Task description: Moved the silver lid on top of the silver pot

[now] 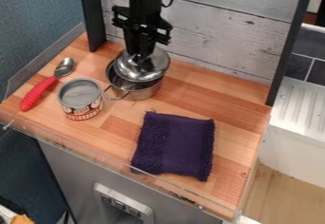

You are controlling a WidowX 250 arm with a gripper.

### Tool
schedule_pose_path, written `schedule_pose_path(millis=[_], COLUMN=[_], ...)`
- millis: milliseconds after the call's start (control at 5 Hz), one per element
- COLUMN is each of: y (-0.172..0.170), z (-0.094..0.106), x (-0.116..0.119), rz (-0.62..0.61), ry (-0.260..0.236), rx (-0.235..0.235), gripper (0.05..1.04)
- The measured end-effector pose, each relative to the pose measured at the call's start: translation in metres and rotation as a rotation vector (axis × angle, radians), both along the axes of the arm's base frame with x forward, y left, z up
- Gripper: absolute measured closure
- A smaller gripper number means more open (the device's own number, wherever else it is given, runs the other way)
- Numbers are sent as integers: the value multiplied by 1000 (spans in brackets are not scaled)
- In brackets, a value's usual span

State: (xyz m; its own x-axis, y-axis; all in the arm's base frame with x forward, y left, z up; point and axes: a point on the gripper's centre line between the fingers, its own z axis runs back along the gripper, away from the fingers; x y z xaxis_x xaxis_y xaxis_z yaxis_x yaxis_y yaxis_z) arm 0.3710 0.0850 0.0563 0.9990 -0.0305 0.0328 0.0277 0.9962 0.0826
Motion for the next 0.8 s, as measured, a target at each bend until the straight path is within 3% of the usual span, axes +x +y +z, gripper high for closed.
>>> schedule_pose_path(millis=[800], y=[9], z=[-7], x=[-9], rz=[20], ry=[21], rx=[-9], gripper=[810])
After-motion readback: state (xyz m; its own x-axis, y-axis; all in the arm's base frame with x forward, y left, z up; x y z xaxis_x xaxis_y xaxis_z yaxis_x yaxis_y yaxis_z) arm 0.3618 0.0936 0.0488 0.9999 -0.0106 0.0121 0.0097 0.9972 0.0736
